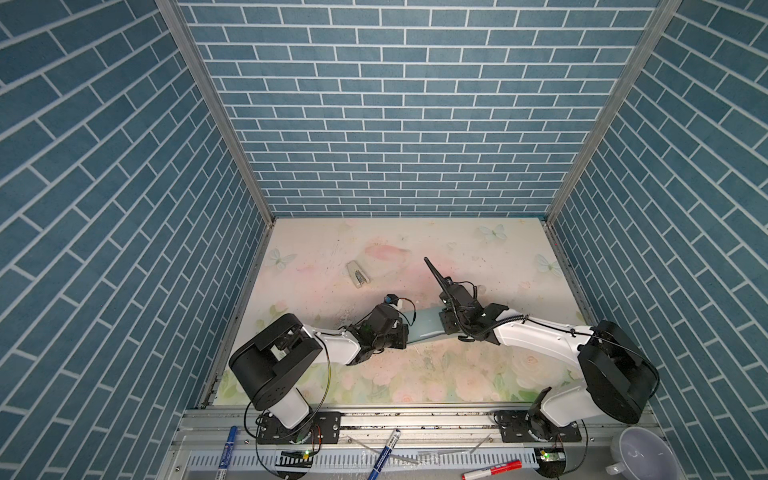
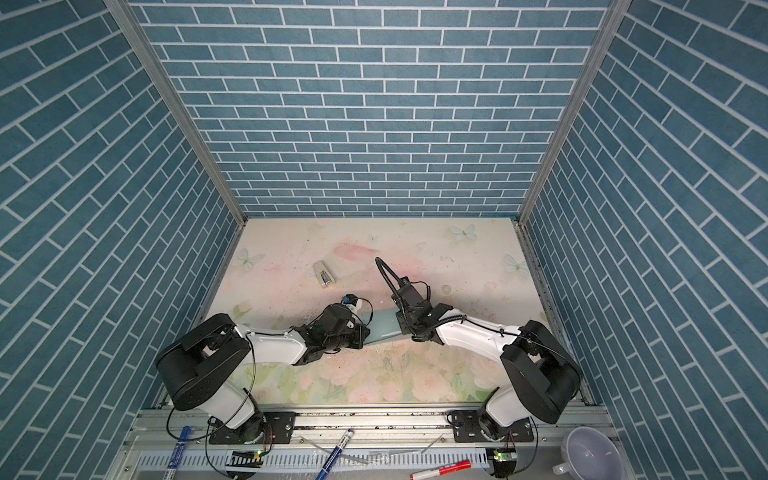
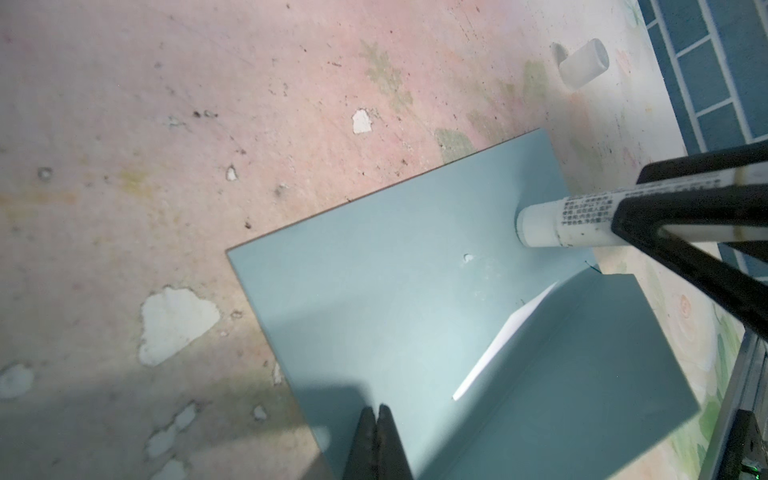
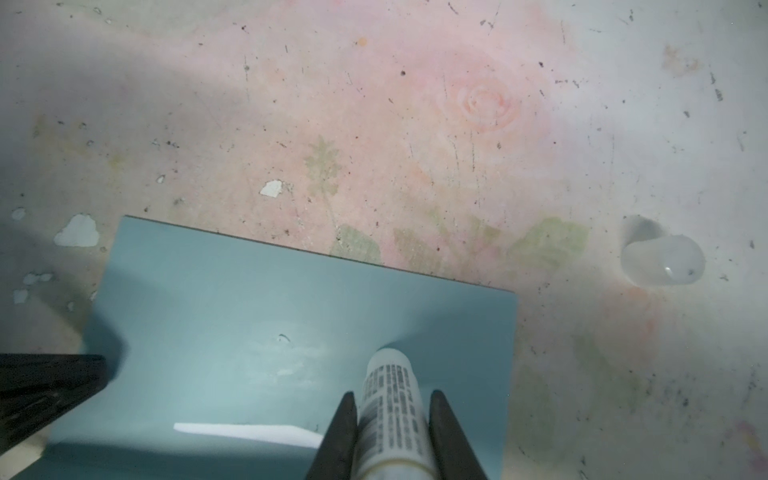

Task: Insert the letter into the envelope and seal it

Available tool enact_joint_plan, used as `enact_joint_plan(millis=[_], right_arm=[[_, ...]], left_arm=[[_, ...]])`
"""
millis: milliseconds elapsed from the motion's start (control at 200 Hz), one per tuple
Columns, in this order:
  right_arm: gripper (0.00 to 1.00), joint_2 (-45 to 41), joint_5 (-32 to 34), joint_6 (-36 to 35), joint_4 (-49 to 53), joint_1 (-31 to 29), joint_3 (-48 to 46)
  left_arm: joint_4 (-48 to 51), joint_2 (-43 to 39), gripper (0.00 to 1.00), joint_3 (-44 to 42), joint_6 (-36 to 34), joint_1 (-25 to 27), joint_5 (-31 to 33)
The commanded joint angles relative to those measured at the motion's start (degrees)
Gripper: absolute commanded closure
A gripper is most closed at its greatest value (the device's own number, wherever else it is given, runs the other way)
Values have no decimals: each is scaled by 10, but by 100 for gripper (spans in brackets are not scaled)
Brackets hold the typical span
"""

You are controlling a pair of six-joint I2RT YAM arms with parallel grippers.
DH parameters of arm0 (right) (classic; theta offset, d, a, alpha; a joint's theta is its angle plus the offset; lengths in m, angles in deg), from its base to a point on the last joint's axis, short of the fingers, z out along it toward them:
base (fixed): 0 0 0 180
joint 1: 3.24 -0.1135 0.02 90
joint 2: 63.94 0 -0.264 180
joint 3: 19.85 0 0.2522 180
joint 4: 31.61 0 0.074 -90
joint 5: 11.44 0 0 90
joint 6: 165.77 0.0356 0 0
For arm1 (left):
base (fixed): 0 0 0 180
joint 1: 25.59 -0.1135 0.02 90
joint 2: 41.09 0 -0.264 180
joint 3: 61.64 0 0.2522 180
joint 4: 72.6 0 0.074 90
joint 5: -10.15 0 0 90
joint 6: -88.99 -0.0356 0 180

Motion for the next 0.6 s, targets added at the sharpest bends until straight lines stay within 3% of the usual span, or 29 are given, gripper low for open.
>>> enact_joint_plan(millis=[0, 195, 595], right_arm=[[100, 20, 50, 12, 84, 15, -25], [100, 8, 21, 10, 73, 15, -7], [100, -107, -61, 19, 14, 14, 9]], left_arm=[[92, 19, 100, -15, 1, -4, 9], [92, 16, 100, -15, 1, -4, 8], [88, 25, 100, -10, 1, -4, 6]])
